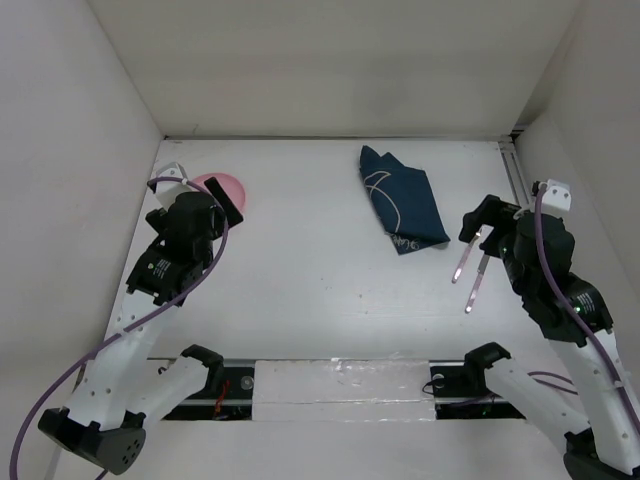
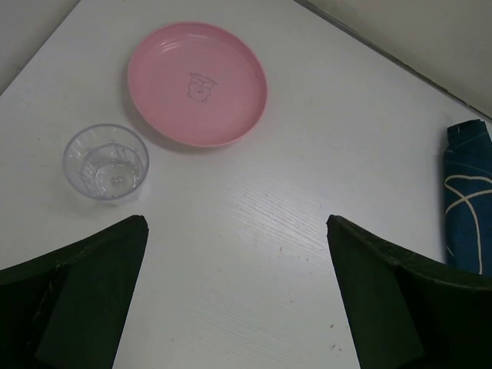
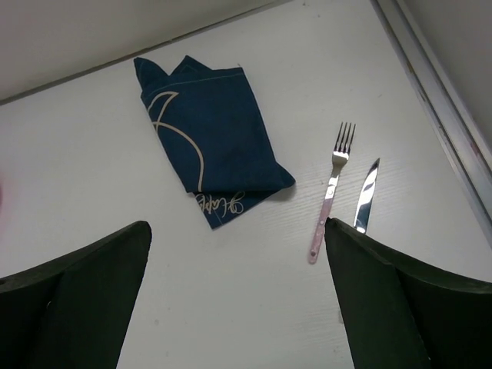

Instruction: Set the dinner table for one person

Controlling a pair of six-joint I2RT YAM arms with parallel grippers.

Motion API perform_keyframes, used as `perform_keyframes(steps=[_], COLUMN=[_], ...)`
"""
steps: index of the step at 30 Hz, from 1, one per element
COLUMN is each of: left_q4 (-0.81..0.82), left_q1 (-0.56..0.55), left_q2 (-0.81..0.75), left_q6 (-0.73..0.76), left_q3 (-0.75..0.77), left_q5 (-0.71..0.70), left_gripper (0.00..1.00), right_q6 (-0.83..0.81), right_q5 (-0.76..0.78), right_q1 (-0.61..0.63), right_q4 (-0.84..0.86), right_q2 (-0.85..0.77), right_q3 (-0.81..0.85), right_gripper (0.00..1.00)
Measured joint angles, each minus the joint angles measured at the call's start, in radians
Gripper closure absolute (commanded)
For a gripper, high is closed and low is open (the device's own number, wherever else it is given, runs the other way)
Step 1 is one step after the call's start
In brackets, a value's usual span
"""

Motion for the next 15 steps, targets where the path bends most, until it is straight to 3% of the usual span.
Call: perform_keyframes(steps=[8,11,15], left_q4=[0.003,0.008,0.014], left_q1=[0.000,0.000,0.000], left_q2=[0.005,0.023,0.047], left_q6=[0.015,0.024,0.038], left_q3=[0.000,0.000,0.000], left_q5=[0.045,0.074,0.104], left_gripper=[0.00,0.00,0.00], right_q6=[-0.001,-0.009,-0.061], right_q5=[-0.037,-0.096,-0.272], right_q1=[-0.001,-0.036,-0.148], right_q4=[0.106,0.184,0.300], right_q2=[0.038,0.183,0.520], right_q3=[-0.027,-0.016,0.071], right_gripper=[0.00,0.00,0.00])
